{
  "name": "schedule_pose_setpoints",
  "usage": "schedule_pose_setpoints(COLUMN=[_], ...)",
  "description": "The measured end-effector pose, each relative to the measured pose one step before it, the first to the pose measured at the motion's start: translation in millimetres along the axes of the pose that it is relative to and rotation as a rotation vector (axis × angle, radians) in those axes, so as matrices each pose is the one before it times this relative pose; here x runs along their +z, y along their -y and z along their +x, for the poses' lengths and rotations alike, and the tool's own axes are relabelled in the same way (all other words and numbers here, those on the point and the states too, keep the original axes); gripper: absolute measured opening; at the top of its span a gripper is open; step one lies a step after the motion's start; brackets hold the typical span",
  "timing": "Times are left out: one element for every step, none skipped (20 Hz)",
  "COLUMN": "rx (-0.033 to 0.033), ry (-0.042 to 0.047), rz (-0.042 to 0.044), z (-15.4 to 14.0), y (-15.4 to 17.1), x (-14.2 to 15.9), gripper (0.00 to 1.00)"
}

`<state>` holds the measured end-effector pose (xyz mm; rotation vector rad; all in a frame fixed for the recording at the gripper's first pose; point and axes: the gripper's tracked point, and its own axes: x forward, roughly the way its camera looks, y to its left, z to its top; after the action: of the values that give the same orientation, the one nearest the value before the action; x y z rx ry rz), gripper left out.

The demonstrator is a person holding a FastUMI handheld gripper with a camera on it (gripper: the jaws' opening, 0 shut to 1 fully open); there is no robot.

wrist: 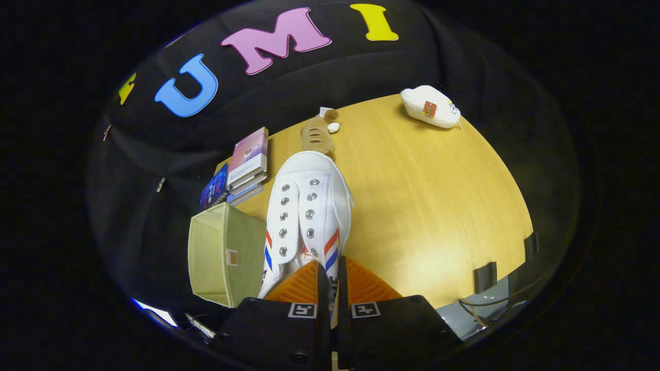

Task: Open the storage box then place both shoes into the box .Put the left shoe in first, then the right shoe, with the right side of both shoes facing outward in a uniform manner.

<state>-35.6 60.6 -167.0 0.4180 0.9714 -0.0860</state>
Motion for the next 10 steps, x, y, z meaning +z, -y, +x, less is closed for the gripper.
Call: schedule_pose_setpoints(rx=[0.01565,0.01857,0.01822,0.01990,0.01786,0.01844,0.01948,0.01482,0.01163,0.00742], ry=[0.00401,0.00311,0.00242,-0.00330,-0.00536,-0.00820,-0.00969,-0.01006,-0.01302,-0.00965], rz=[-0.00039,0.00063,0.00152,-0.00029,-0.00161,-0.00627,-0.01010,-0.01394,-0.01762,-0.01774], z=[-1.50,-0.46,1.91,2.69,3.39,5.05,1.46,4.99,6.21,7.59], y=[-22.59,-21.89,-21.23,-22.21,-20.51,-19.71,-20.62,-16.89,-14.76,-12.77], x=[-1.68,-2.23,-2.54,-4.16,-5.04,-4.04,-5.24,-4.26,-4.43,-4.43], gripper=[0.09,0.09,0.09,0.09,0.09,0.09,0.09,0.09,0.09,0.09])
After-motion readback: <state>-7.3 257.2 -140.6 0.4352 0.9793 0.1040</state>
